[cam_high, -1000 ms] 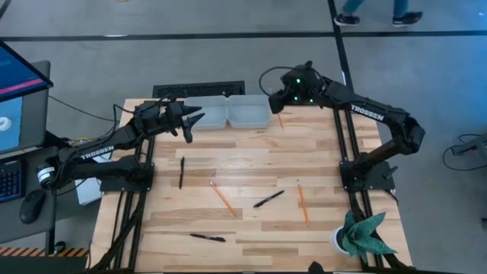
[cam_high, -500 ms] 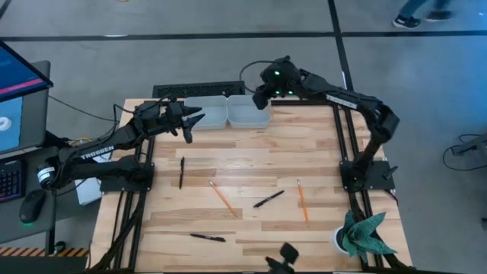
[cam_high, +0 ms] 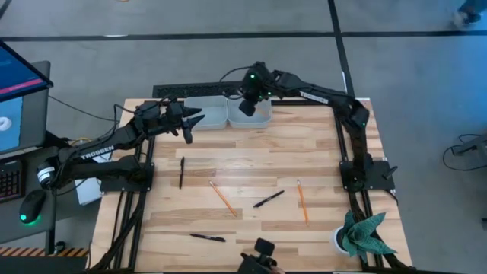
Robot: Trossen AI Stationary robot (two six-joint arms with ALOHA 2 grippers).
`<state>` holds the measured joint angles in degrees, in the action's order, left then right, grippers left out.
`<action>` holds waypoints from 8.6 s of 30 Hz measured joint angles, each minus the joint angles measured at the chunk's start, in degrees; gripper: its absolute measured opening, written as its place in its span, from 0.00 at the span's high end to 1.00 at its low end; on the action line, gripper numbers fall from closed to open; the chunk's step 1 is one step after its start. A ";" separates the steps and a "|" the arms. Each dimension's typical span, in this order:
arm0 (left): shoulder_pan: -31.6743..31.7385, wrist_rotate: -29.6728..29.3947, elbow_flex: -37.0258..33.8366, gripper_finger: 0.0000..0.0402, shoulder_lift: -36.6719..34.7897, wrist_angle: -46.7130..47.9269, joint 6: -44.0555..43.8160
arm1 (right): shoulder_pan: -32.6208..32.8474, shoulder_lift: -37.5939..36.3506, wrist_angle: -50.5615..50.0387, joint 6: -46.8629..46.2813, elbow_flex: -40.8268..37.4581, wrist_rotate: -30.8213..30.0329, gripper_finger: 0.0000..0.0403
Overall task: Sort pens & pencils
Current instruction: Put the top yellow pencil into the right gray bin, then put the right pencil into the right gray bin
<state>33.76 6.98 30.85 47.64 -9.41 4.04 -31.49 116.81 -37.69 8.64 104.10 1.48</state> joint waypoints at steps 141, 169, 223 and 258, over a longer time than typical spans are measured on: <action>-0.04 0.15 0.02 0.72 -0.02 2.38 -1.71 | -0.34 6.56 -16.61 -1.75 1.50 0.02 0.72; -0.02 0.15 0.02 0.72 -0.02 2.21 -1.69 | 12.90 -10.16 -22.85 -9.09 1.70 0.15 0.72; -3.50 9.25 0.02 0.72 0.00 6.01 -10.95 | 47.77 -31.89 -21.99 -73.19 -41.69 -7.70 0.72; -7.69 7.19 0.02 0.72 0.00 9.07 -10.97 | 58.91 -31.23 -17.17 -98.51 -52.31 -13.55 0.37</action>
<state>26.06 14.17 30.87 47.64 -0.34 -6.94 27.42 85.58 -54.86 -89.87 51.79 -12.08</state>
